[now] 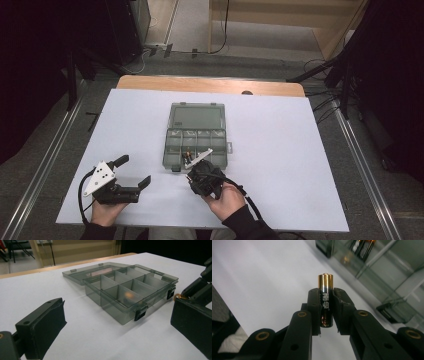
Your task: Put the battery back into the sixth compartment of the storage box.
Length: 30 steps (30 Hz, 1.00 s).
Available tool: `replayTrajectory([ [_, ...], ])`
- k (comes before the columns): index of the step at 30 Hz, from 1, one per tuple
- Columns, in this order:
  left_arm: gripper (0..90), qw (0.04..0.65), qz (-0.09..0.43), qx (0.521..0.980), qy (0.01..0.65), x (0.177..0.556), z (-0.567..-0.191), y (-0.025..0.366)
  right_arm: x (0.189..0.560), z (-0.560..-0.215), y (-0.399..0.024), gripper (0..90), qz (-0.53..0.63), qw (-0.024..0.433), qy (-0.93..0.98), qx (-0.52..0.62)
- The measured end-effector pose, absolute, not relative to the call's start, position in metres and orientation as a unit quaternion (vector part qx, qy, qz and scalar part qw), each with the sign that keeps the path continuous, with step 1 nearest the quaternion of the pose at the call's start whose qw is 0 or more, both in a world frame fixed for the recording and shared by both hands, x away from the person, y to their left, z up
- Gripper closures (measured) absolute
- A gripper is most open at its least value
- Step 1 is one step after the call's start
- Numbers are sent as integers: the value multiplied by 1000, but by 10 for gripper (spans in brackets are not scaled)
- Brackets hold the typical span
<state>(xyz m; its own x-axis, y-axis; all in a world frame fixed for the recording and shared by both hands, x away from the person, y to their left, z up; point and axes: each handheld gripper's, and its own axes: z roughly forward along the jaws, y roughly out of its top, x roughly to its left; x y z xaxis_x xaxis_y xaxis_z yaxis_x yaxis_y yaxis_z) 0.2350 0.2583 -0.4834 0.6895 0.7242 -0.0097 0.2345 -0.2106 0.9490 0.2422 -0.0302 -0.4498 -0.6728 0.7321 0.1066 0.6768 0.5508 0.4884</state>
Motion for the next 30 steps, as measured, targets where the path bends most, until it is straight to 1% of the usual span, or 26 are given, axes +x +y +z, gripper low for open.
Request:
replayTrajectory([
  [4, 0, 538, 226, 745, 322, 235, -483, 258, 245, -447, -35, 775, 280, 61, 865, 412],
  [16, 0, 540, 226, 744, 321, 235, -483, 258, 253, -442, -43, 775, 333, 52, 832, 441],
  [25, 0, 540, 226, 744, 321, 235, -483, 258, 266, -443, -48, 775, 373, 18, 798, 474],
  [30, 0, 541, 226, 743, 322, 235, -483, 259, 271, -447, -46, 774, 376, 20, 788, 486],
])
